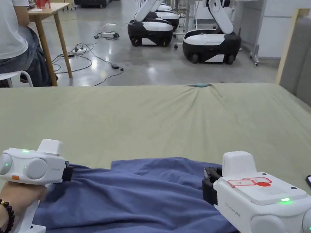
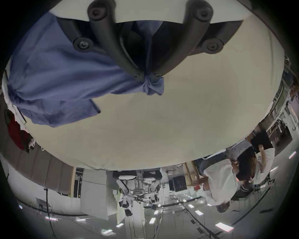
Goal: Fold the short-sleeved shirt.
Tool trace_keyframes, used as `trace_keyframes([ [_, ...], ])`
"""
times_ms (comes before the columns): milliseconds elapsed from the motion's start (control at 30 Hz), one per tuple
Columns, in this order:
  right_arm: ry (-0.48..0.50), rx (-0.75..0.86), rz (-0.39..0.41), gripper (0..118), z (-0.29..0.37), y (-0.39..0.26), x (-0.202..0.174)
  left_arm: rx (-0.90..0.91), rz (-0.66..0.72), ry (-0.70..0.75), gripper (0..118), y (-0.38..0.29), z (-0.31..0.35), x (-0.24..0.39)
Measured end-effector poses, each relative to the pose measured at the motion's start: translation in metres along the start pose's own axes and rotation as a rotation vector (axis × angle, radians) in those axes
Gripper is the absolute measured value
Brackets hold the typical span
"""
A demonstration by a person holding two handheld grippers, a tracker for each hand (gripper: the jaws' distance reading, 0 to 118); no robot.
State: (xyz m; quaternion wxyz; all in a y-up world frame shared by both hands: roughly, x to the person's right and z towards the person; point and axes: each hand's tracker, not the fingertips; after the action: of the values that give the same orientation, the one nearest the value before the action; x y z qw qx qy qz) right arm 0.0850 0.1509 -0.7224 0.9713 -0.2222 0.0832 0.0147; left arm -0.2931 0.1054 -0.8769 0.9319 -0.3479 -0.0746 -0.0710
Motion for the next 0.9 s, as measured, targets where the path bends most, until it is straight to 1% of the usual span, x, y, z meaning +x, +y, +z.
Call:
trace_keyframes([
  [67,-0.048,-0.014,0.013,4,0.014,-0.002,0.019,0.024,0.02,-0.008,4,0.001,0.017,-0.002],
  [133,-0.105,-0.027,0.002,4,0.034,-0.008,0.04,0.043,0.026,-0.008,4,0.001,0.04,0.001],
  [167,-0.113,-0.03,-0.002,4,0.043,-0.012,0.052,0.056,0.031,-0.011,4,0.002,0.05,0.003],
  [200,-0.132,-0.049,-0.021,10,0.053,-0.017,0.065,0.072,0.038,-0.011,4,0.004,0.057,0.001],
  [233,-0.154,-0.063,-0.041,26,0.061,-0.021,0.075,0.082,0.045,-0.008,4,0.004,0.065,0.002],
  [267,-0.174,-0.078,-0.068,50,0.068,-0.027,0.086,0.092,0.052,-0.008,4,0.005,0.073,0.004],
  [300,-0.185,-0.091,-0.086,81,0.074,-0.033,0.095,0.102,0.059,-0.01,4,0.007,0.078,0.006],
  [333,-0.189,-0.097,-0.098,95,0.077,-0.038,0.102,0.107,0.063,-0.012,4,0.008,0.081,0.007],
  [367,-0.189,-0.103,-0.103,101,0.08,-0.044,0.109,0.111,0.066,-0.013,4,0.01,0.086,0.01],
  [467,-0.191,-0.203,-0.085,101,0.075,-0.056,0.112,0.126,0.057,-0.021,4,0.015,0.093,0.018],
  [567,-0.17,-0.235,-0.085,101,0.058,-0.071,0.111,0.142,0.046,-0.024,4,0.019,0.096,0.026],
  [633,-0.132,-0.263,-0.085,101,0.044,-0.077,0.104,0.151,0.04,-0.016,4,0.022,0.092,0.027],
  [767,-0.109,-0.314,-0.053,97,0.009,-0.085,0.087,0.142,0.039,-0.018,4,0.026,0.081,0.026],
  [833,-0.103,-0.338,-0.057,85,-0.01,-0.085,0.081,0.139,0.025,-0.008,4,0.025,0.077,0.024],
  [900,-0.056,-0.366,-0.079,66,-0.024,-0.084,0.077,0.136,0.025,0.006,4,0.024,0.072,0.021],
])
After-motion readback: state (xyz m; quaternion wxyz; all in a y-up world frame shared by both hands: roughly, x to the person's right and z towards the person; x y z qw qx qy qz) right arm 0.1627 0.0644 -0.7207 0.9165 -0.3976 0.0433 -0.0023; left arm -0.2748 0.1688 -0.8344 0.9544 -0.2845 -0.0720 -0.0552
